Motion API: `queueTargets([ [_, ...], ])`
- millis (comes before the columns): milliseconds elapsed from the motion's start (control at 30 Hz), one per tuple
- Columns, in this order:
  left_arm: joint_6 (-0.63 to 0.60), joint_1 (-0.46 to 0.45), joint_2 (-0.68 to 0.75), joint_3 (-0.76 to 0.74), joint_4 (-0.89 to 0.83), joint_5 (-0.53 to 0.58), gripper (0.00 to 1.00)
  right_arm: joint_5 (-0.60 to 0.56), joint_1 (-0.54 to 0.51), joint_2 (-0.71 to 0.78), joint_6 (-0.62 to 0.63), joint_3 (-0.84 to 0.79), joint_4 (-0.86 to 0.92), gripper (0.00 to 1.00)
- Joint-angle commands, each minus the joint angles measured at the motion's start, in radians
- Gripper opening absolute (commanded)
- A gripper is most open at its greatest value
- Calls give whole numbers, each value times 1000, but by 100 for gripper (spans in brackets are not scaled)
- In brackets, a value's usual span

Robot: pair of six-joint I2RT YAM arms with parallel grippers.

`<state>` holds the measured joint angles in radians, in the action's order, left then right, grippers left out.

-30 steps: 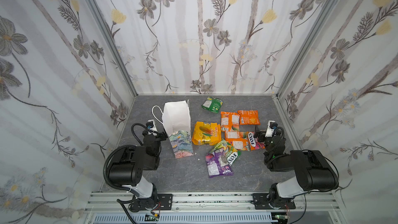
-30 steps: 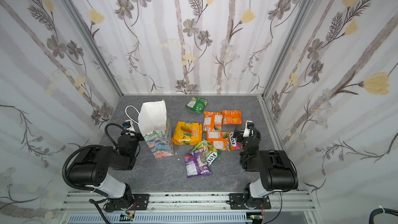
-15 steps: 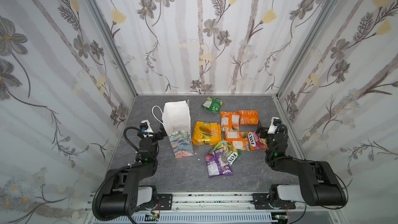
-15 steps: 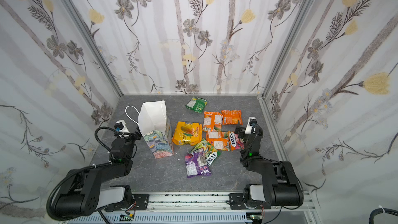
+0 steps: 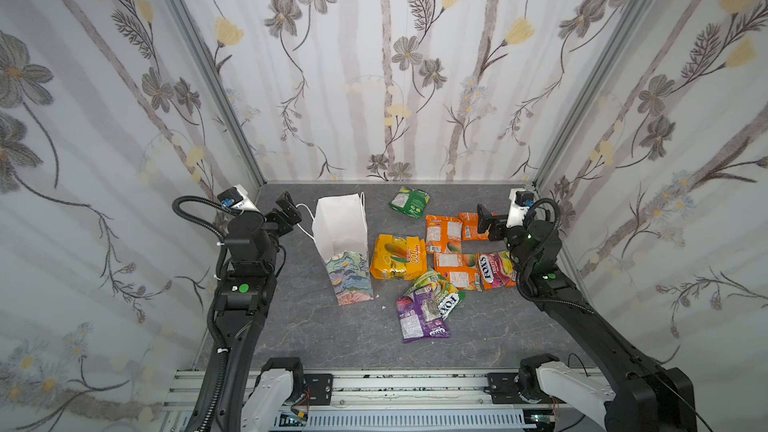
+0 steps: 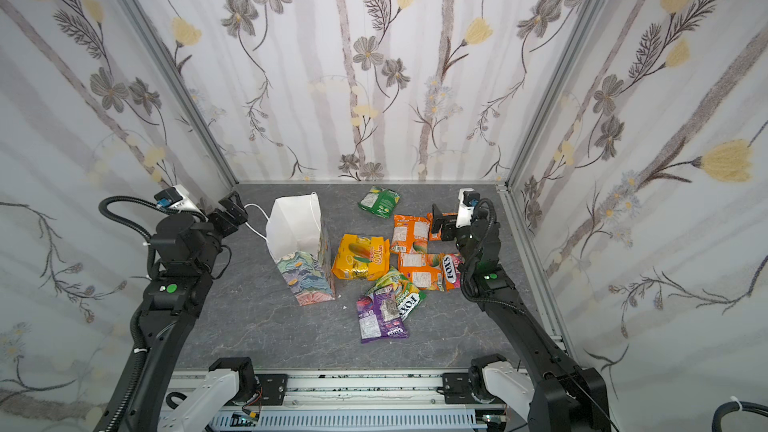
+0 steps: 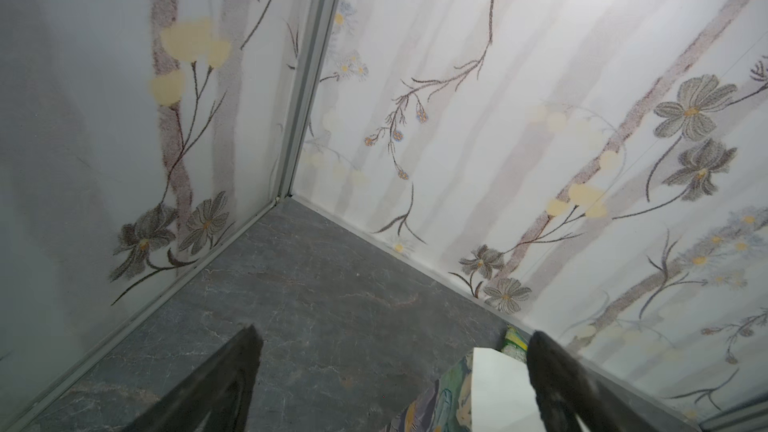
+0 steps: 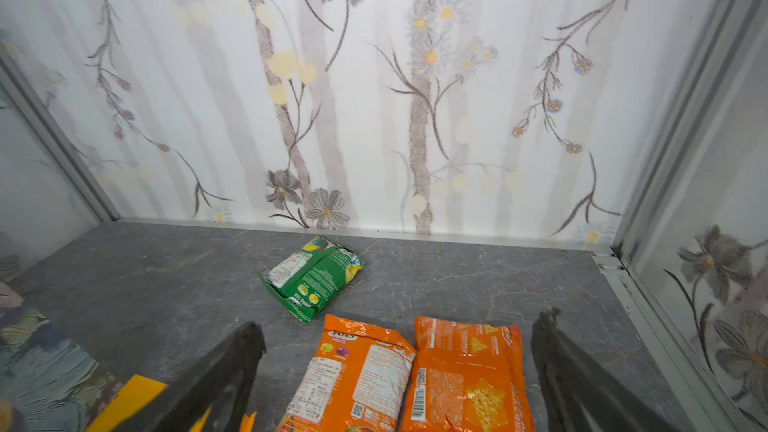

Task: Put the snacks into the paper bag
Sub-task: 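Raise the left gripper to the bag handle while the right reaches forward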

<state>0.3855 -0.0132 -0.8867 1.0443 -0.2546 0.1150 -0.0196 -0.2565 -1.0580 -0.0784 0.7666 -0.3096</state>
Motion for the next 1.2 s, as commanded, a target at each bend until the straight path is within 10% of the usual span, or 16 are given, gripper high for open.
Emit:
queueTargets([
  [0, -45, 4, -32, 145, -297, -84, 100, 101, -30, 9, -6, 115, 239, 98],
  [367, -181, 17, -227, 458, -509, -226, 100, 298, -101, -9, 20, 270, 431, 97],
  [1167, -254, 18, -224, 394, -559, -411, 98, 379, -154, -212, 10, 249, 463, 93],
])
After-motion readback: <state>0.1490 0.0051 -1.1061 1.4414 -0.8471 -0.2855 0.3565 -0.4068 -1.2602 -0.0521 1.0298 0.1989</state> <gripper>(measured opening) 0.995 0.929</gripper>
